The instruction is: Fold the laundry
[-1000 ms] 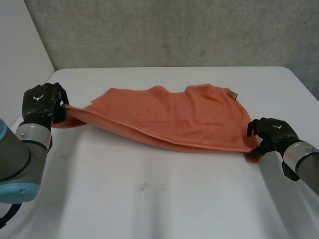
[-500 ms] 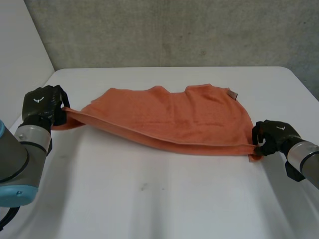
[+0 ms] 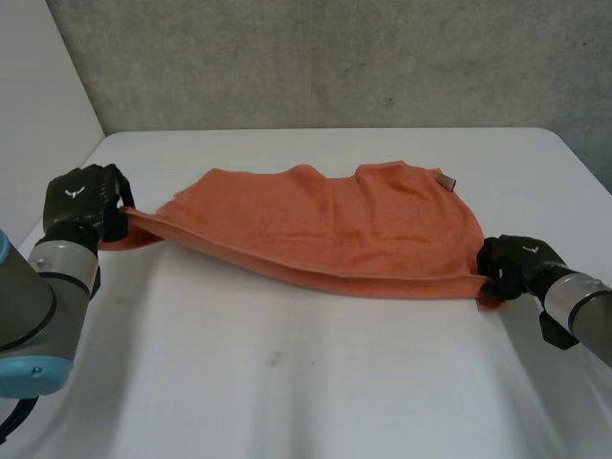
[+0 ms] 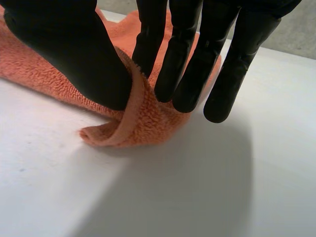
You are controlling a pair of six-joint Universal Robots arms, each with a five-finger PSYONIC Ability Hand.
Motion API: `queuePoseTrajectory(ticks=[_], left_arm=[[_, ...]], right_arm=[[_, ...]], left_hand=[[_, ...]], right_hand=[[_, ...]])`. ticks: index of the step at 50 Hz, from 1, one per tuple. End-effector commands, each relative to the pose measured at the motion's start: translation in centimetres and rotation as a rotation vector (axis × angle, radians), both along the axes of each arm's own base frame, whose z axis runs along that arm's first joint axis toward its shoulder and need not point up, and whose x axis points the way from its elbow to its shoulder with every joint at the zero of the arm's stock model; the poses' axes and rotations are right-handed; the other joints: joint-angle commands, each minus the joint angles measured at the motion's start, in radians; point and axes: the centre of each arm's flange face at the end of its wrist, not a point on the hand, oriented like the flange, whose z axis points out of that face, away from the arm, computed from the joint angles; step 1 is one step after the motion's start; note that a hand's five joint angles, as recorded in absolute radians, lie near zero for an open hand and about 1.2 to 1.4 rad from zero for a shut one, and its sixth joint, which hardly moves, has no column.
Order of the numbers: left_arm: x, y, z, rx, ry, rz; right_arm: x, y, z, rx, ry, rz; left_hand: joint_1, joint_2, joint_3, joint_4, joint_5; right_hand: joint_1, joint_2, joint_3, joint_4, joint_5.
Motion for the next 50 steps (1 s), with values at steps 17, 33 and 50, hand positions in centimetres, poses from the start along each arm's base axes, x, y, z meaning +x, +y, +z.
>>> queuePoseTrajectory(ticks=[17, 33, 50], left_arm=[[0.5, 6.0, 14.9, -0.223, 0.034, -0.02], [0.5, 3.1, 8.9, 0.175, -0.097, -0.013], [-1.5, -8.4, 9.5, -0.184, -0.222, 0.021]], right_arm=[[-0.7, 5.6, 27.1, -0.514, 0.198, 0.084], [1.9, 4.0, 15.8, -0.035, 0.511, 0.293], [6.3, -6.1, 17.6, -0.575, 0.55, 0.073]], left_hand=[[0.198, 0.178, 0.179, 0.179, 0.182], [0.198, 0.178, 0.179, 0.179, 0.182], [0.198, 0.178, 0.179, 0.179, 0.182]], right_hand=[[0.412, 0.22, 0.221, 0.216, 0.248], [0.412, 0.22, 0.221, 0.216, 0.248], [0.412, 0.22, 0.221, 0.216, 0.248]])
